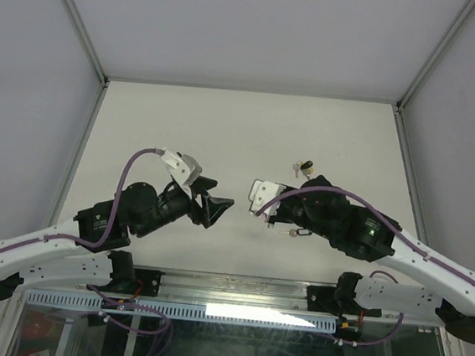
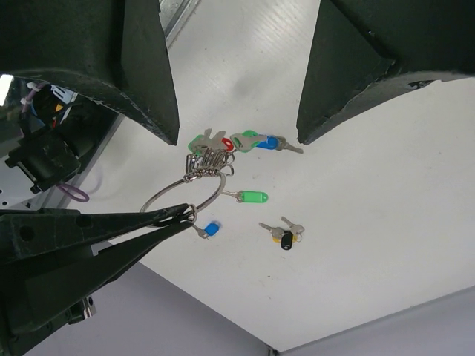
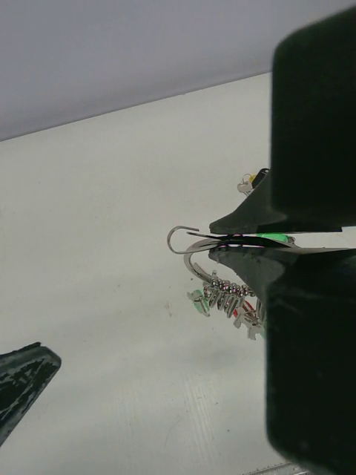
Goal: Put the keys on the keyring
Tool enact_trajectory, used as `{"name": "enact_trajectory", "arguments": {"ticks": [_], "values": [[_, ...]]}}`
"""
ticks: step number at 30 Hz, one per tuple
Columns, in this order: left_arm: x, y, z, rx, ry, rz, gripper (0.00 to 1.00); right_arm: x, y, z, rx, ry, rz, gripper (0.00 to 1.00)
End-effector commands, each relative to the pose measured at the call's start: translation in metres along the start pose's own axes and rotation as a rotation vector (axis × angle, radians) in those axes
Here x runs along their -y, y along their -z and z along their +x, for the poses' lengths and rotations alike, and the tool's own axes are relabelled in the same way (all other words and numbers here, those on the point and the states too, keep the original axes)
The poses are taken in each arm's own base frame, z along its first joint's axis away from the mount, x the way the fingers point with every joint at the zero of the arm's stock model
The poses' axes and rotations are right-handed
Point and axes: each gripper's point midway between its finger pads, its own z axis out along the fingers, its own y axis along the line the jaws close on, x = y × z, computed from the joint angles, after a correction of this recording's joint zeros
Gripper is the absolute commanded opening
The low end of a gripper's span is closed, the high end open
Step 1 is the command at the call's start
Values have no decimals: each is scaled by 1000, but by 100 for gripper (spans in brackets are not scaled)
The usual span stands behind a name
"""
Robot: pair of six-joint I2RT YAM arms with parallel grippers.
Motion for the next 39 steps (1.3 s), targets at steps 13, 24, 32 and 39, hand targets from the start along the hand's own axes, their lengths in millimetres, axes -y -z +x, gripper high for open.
{"name": "enact_trajectory", "arguments": {"ticks": [13, 24, 32, 39], "values": [[-4, -7, -2, -16, 59, -63, 70, 44, 25, -38, 172, 169, 179, 0], [-3, -11, -1, 35, 87, -49, 61, 55, 18, -47, 244, 581, 316, 0], [13, -15, -13, 154, 56, 63, 59, 51, 12, -41, 219, 650, 319, 0], [17, -24, -18, 174, 48, 67, 57, 43, 15, -44, 268, 580, 285, 0]]}}
